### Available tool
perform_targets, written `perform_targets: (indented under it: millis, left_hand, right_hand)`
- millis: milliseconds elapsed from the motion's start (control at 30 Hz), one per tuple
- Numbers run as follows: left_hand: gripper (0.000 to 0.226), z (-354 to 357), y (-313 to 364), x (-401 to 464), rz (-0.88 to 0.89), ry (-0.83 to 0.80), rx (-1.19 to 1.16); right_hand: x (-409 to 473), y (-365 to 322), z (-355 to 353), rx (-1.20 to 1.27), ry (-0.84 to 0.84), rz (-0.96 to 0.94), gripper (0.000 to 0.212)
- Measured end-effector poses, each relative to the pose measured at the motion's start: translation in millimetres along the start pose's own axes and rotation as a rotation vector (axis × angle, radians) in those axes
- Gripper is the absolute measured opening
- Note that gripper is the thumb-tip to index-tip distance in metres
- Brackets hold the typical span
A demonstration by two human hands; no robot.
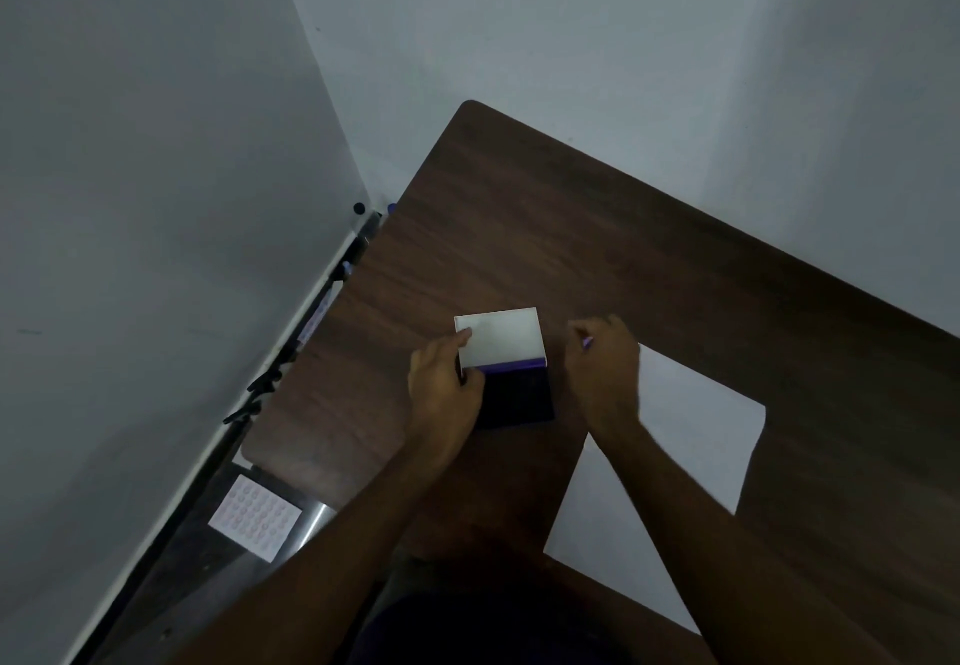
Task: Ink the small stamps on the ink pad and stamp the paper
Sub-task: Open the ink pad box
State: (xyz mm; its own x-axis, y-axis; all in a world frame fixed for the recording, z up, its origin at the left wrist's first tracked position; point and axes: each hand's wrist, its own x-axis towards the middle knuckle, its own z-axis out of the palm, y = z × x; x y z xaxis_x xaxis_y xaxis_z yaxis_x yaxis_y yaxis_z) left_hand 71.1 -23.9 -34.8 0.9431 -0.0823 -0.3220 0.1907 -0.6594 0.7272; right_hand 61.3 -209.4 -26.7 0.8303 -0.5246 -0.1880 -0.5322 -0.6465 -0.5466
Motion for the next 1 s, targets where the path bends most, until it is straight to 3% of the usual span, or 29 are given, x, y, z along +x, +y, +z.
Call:
perform_targets:
  millis: [100,333,533,700,833,1000]
  left_hand:
    - [0.045,3,9,0,0.065,-0.013,-0.006]
    - [0.040,19,29,2,0.074,-0.103,0.021]
    - [0.034,26,35,-2,0.102,-0.138,0.080]
    - [0.032,29,33,-7,0.154,-0.177,0.065]
    - [0.030,31,38,-7,0.135,-0.279,-0.021]
    - [0.031,38,48,-3,0.068,-0.287,-0.048]
  right_hand:
    - [1,14,-13,-0.064,0.059,0.098,0.018]
    - [1,20,-1,-0.109,-0.085,0.187,0.025]
    - [3,21,5,-0.043,-0.045,0.129,0.030]
    - [7,21,0,-0.002,-0.057,0.285,0.017]
    - [2,23,-21,0.160,0.041,0.361,0.013]
    - [-5,22,-46,0.595,-0.059,0.555,0.013]
